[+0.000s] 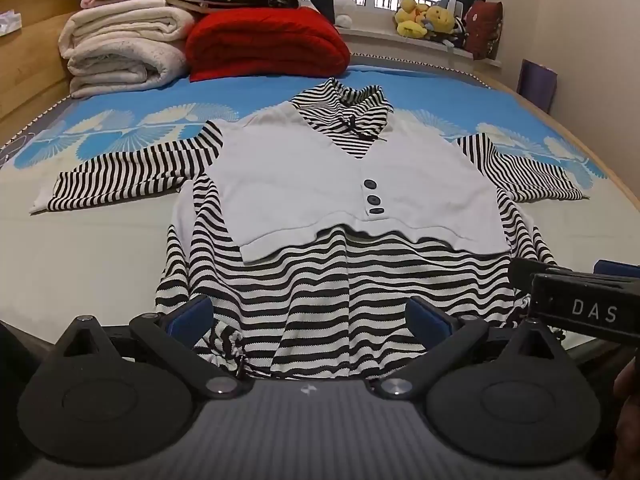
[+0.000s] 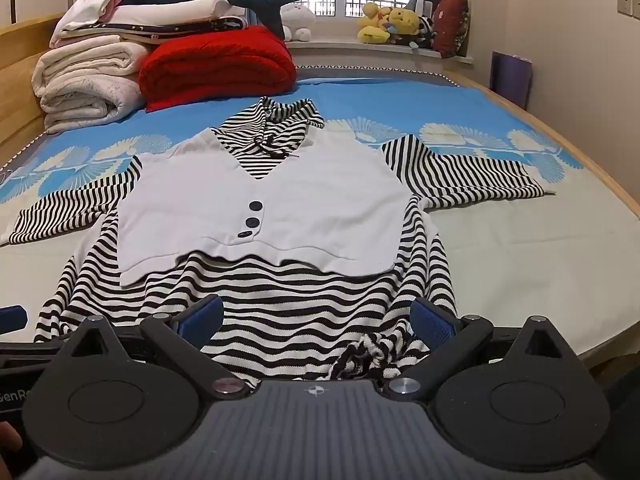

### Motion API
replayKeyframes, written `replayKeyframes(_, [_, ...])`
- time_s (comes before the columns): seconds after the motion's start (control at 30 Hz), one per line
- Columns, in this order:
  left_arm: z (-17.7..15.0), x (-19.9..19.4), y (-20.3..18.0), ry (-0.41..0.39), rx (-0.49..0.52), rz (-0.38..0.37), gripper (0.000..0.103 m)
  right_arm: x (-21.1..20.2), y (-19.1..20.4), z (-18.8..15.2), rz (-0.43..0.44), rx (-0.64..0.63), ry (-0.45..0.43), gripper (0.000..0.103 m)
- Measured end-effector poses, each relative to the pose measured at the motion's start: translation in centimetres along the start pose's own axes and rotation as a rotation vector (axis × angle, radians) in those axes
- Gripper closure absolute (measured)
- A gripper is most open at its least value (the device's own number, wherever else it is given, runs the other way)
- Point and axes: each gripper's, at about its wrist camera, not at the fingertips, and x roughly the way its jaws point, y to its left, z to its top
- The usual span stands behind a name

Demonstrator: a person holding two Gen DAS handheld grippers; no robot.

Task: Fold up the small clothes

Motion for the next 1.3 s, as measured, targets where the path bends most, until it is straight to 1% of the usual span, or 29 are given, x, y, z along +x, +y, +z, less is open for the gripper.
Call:
replayKeyframes(0.33, [-0.50,0.33,0.36,0.004,0.006,0.001,0.001,-0.17,0.11,0.19,-0.001,-0.002,0.002,0.004])
replayKeyframes(0.77, [-0.34,0.54,-0.25,0.031,0.026,0.019,0.001,0.25,0.16,-0.17,-0.001,-0.004,0.004,0.004])
replayKeyframes(1.3, [-0.37,0.53,-0.25,0.010,0.009,0.003,0.001,0.48,0.27,-0.22,-0.002,-0.009,0.002,0.004])
